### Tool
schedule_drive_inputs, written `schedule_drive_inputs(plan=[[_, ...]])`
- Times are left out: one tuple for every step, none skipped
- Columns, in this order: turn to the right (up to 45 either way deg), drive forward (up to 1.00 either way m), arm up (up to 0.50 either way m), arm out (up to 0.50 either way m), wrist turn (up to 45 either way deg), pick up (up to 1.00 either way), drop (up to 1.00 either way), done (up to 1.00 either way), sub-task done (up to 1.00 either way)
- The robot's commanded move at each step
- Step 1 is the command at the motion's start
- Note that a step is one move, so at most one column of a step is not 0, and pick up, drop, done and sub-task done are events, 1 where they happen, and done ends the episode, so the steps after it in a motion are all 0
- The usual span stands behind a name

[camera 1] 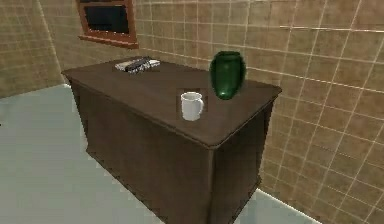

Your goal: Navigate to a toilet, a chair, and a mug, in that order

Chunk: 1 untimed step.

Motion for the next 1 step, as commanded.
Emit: schedule_drive_inputs(plan=[[0.0,0.0,0.0,0.0,0.0,0.0,0.0,1.0,0.0]])
